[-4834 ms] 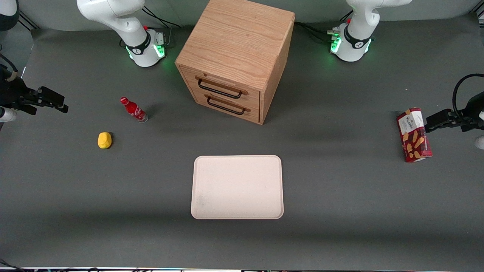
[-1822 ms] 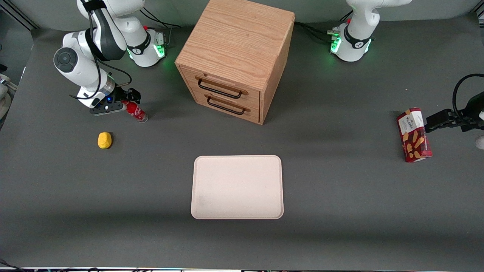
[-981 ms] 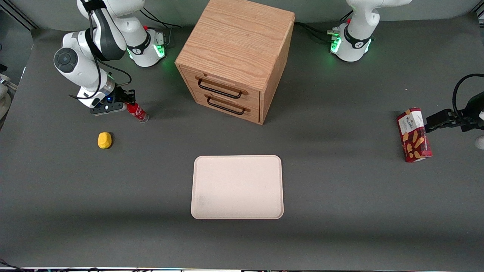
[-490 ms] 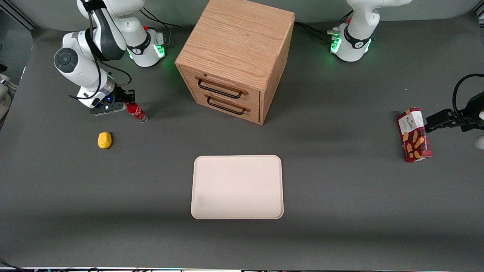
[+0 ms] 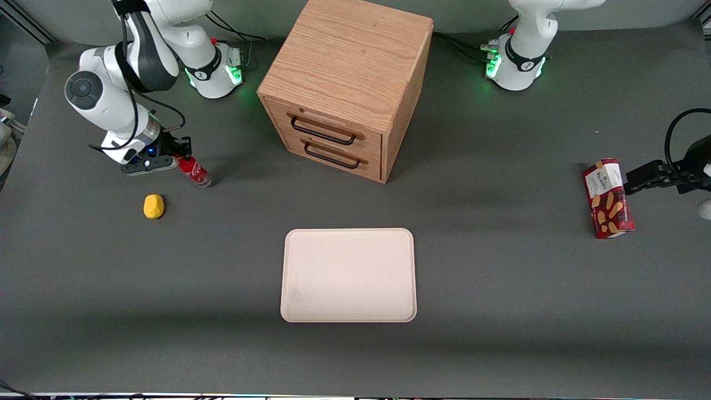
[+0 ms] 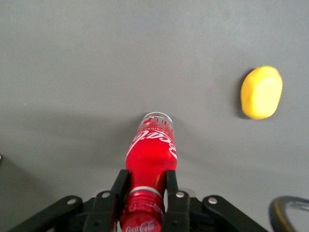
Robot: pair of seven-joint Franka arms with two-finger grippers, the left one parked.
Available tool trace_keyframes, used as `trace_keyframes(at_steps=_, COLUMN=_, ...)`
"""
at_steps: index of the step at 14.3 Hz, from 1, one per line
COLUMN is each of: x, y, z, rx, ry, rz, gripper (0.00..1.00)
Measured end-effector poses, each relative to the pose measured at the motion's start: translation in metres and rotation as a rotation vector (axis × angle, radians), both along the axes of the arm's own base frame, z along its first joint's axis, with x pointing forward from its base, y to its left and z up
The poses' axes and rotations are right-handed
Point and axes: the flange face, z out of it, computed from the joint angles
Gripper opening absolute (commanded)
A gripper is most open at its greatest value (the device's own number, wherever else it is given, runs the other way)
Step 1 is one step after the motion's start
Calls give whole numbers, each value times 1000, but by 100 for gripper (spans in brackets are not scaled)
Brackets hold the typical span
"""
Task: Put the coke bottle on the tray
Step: 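Lift the bottle and carry it over the white tray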
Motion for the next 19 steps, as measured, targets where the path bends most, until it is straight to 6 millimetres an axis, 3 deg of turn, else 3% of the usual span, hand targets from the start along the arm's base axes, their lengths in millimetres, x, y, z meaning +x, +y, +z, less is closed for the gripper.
trace_keyframes(at_steps=4, x=54, y=4, z=54, rx=-29, ry=5, rz=-5, gripper=0)
trace_keyframes(at_steps=8, x=123, y=33, z=127, rx=-8, ry=26, rz=-14, gripper=0)
trace_keyframes(at_steps=11, x=165, y=59, z=166, rx=-7, ry=5, rz=8, gripper=0)
trace_keyframes(at_steps=13, x=191, y=74, z=183, rx=24, ry=-6, rz=9, gripper=0)
trace_keyframes(at_steps=16, x=225, y=95, z=192, rx=34, ry=-20, rz=25, gripper=0)
trace_keyframes(at_steps=19, x=244, y=143, z=188, rx=57, ry=-42, rz=4, gripper=0)
